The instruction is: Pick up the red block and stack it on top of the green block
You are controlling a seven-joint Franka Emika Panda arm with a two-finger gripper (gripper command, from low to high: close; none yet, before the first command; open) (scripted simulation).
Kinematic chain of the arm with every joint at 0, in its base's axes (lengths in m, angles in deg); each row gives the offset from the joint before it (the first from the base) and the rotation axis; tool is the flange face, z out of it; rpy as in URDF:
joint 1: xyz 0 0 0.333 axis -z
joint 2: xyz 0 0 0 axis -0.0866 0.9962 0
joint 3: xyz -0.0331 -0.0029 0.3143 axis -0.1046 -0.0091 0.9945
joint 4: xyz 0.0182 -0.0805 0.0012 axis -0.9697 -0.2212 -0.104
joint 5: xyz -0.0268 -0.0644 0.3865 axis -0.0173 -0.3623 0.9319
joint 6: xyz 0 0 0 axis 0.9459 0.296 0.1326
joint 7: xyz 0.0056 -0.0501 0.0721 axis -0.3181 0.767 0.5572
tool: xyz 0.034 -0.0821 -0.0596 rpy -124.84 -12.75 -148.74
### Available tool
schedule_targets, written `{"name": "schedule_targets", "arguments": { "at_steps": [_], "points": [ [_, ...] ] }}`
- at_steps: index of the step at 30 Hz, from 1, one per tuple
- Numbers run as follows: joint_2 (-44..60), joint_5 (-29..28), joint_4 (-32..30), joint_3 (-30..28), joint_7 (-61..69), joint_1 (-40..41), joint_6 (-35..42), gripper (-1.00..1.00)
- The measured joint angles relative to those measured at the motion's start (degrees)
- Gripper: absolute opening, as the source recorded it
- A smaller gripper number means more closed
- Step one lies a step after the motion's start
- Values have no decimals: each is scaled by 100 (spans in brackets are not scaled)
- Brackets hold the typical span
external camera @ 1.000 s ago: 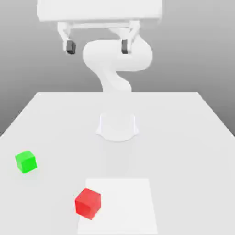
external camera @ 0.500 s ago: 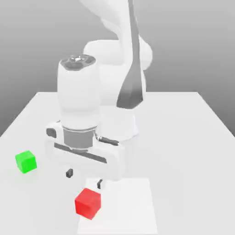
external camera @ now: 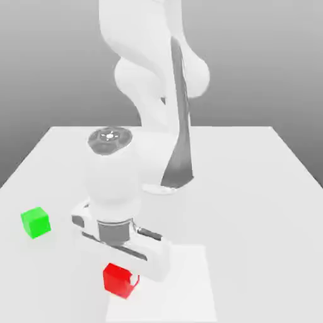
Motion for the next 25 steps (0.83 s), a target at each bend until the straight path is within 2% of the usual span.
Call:
{"name": "schedule_targets", "arguments": {
  "at_steps": [3,15,18,21,22,25],
  "points": [
    [-469,-32,-121,-181,122,194,349,-100],
    [-1568,-367,-779,-1550,1292,2638,776,-100],
    [-1271,-143,-826,-1662,1588,2722,441,-100],
    [-672,346,-806,-1470,1953,2816,-113,-100],
    [-471,520,-796,-1366,2079,2885,-296,100],
    [-471,519,-796,-1366,2079,2884,-296,100]
  ]
}}
